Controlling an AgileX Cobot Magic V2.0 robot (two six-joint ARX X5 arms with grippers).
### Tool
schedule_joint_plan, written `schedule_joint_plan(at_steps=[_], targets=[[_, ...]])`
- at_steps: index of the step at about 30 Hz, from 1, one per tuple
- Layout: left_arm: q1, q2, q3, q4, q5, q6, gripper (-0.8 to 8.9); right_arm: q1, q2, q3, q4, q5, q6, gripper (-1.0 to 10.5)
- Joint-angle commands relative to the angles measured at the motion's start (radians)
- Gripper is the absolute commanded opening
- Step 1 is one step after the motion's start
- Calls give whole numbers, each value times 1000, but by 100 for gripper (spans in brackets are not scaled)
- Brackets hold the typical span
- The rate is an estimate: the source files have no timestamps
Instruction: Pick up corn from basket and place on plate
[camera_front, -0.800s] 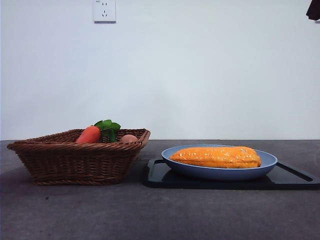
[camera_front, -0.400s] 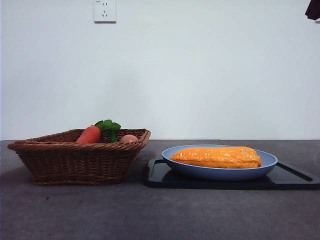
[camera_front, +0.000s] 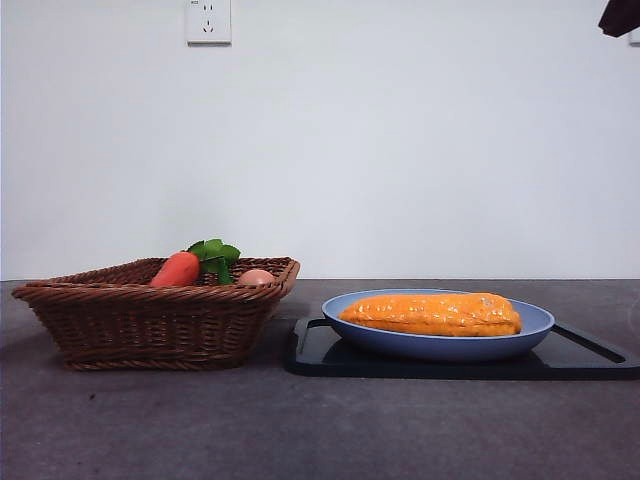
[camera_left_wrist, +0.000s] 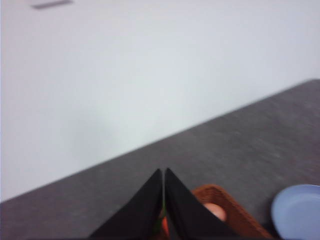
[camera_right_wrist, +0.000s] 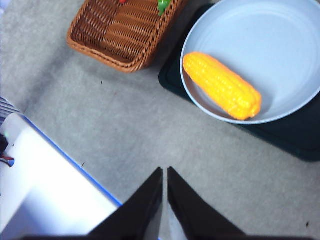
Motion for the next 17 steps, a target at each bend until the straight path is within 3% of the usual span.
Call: schedule_joint_plan(at_steps=[1,10,17], targets=[[28,-98,-153,117,0,10,8,4,8,13,22,0,-12,2],[76,-382,-594,320,-3,-37,8,4,8,13,70,1,-12,2],[116,-571,-855,375,-37,-74,8,4,8,13,74,1,-12,2]])
